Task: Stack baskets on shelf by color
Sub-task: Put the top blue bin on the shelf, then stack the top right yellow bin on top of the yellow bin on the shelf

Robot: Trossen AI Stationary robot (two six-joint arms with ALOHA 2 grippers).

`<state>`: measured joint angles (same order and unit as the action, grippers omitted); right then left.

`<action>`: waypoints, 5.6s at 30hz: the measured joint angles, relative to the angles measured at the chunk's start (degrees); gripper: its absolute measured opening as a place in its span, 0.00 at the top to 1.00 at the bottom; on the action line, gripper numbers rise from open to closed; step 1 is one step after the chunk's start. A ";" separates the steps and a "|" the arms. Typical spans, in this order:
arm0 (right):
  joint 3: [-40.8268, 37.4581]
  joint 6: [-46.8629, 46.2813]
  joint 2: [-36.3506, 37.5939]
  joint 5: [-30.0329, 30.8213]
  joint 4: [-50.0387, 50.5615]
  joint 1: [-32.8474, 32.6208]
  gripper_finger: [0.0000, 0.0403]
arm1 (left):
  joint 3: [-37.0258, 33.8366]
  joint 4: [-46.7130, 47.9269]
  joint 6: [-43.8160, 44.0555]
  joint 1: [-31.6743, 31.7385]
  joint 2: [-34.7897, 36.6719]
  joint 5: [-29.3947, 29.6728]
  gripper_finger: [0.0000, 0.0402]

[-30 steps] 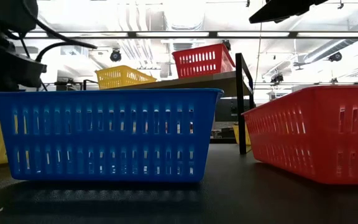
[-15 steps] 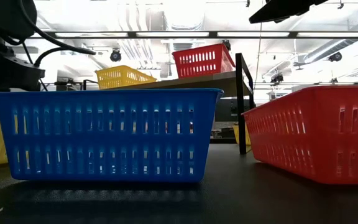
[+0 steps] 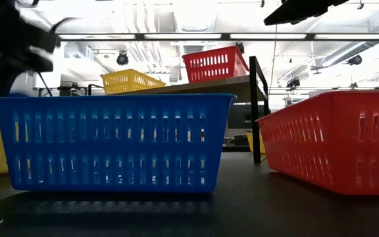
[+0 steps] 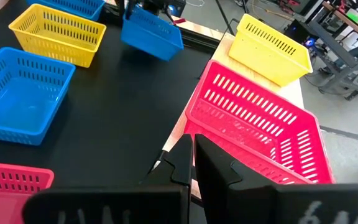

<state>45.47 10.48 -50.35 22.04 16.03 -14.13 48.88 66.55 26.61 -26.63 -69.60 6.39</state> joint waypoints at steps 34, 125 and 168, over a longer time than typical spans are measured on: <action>-0.13 0.00 0.00 0.00 0.26 0.01 0.98 | 53.23 10.42 -40.92 1.34 -17.38 19.37 1.00; -0.18 -2.55 0.02 -0.01 3.54 0.01 0.98 | 44.20 -5.48 -61.37 31.76 -25.17 15.04 0.76; 1.25 -21.65 -0.05 6.48 7.16 0.95 0.83 | 7.39 -47.99 -45.53 9.27 7.46 16.98 0.76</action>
<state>46.73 -11.17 -50.39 28.52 23.20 -13.18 56.27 18.55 -18.92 -17.37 -62.15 23.37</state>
